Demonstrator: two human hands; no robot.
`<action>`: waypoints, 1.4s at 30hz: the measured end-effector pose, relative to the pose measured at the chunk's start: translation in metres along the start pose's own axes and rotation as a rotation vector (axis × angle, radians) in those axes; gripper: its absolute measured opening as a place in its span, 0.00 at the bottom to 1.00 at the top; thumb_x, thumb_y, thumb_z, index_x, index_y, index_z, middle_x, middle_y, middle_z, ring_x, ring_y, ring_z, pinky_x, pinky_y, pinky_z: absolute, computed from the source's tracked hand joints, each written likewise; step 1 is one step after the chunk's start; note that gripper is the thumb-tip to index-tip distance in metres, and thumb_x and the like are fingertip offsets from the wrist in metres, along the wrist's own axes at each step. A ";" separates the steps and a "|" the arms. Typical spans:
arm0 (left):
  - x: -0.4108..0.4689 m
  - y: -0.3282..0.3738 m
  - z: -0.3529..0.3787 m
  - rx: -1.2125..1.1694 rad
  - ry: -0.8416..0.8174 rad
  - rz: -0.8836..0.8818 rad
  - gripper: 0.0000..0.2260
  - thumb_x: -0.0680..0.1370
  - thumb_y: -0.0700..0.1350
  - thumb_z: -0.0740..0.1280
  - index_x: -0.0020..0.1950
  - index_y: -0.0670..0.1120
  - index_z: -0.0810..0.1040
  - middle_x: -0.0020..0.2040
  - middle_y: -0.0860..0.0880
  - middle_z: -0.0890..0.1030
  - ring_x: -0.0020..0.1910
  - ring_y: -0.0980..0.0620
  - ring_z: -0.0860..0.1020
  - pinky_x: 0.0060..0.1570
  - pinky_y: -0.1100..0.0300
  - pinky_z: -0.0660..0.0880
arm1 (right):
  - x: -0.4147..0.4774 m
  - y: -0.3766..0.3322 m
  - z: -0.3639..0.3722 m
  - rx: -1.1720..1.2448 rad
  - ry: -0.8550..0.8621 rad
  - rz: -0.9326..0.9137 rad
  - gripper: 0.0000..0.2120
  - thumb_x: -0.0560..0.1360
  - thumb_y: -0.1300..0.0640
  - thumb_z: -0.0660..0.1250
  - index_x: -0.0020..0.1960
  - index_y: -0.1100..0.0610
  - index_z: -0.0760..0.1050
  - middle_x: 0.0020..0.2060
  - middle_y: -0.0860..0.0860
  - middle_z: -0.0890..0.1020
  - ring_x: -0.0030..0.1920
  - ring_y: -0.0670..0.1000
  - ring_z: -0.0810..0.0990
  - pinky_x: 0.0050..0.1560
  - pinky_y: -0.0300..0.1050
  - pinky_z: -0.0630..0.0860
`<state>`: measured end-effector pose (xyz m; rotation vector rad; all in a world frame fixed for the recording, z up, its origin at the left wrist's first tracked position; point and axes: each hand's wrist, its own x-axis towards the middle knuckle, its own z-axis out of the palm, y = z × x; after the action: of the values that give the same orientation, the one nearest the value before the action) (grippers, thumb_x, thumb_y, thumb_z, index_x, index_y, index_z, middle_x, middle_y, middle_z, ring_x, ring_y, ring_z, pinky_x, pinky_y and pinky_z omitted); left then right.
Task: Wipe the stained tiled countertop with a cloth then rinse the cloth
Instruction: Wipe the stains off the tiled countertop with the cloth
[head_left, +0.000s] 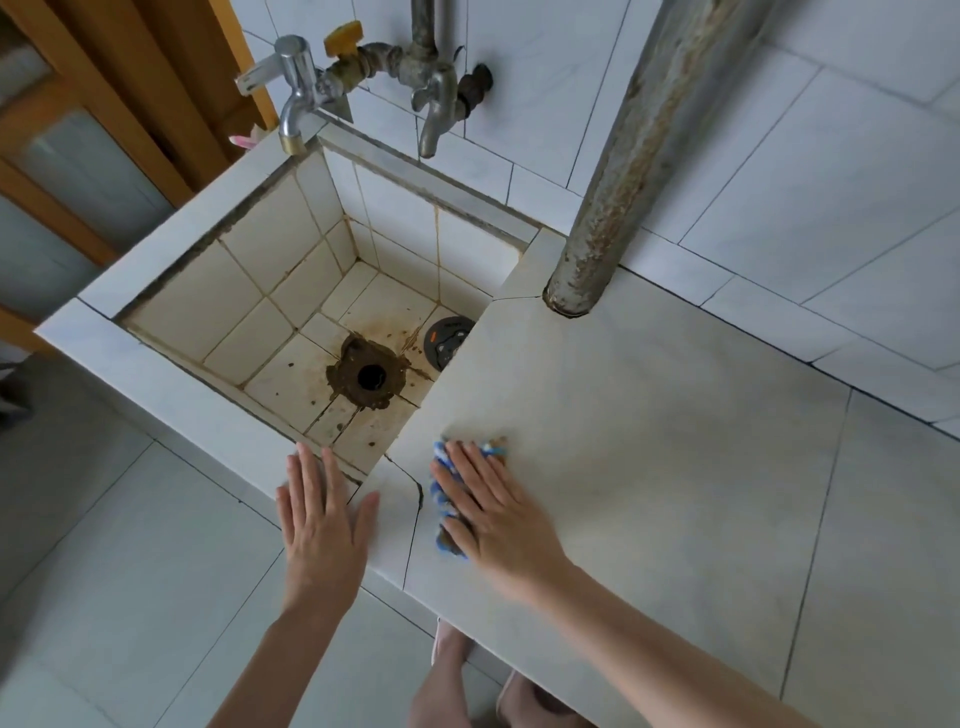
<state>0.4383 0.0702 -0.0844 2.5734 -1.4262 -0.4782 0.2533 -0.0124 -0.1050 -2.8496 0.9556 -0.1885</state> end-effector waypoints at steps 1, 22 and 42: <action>0.000 0.001 -0.001 -0.005 -0.005 -0.003 0.32 0.77 0.59 0.46 0.76 0.41 0.47 0.75 0.46 0.39 0.74 0.47 0.35 0.72 0.51 0.37 | -0.001 0.006 -0.002 -0.010 -0.001 -0.001 0.24 0.82 0.50 0.47 0.76 0.59 0.56 0.75 0.57 0.58 0.76 0.57 0.54 0.73 0.53 0.55; -0.001 0.003 -0.007 -0.065 -0.031 -0.010 0.31 0.79 0.54 0.51 0.75 0.42 0.42 0.73 0.49 0.35 0.73 0.50 0.34 0.72 0.54 0.35 | 0.009 -0.030 0.004 0.151 0.033 0.261 0.25 0.82 0.47 0.47 0.74 0.60 0.62 0.74 0.58 0.61 0.75 0.58 0.57 0.73 0.53 0.56; -0.016 0.010 -0.004 -0.110 -0.062 0.010 0.31 0.80 0.50 0.55 0.75 0.38 0.43 0.76 0.41 0.42 0.75 0.45 0.40 0.71 0.55 0.37 | -0.064 0.028 -0.005 -0.046 -0.016 0.796 0.25 0.83 0.52 0.40 0.72 0.61 0.65 0.74 0.63 0.58 0.75 0.64 0.53 0.73 0.57 0.51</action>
<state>0.4238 0.0780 -0.0743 2.4852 -1.3897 -0.6216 0.1850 0.0041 -0.1092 -2.2615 1.9869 -0.0547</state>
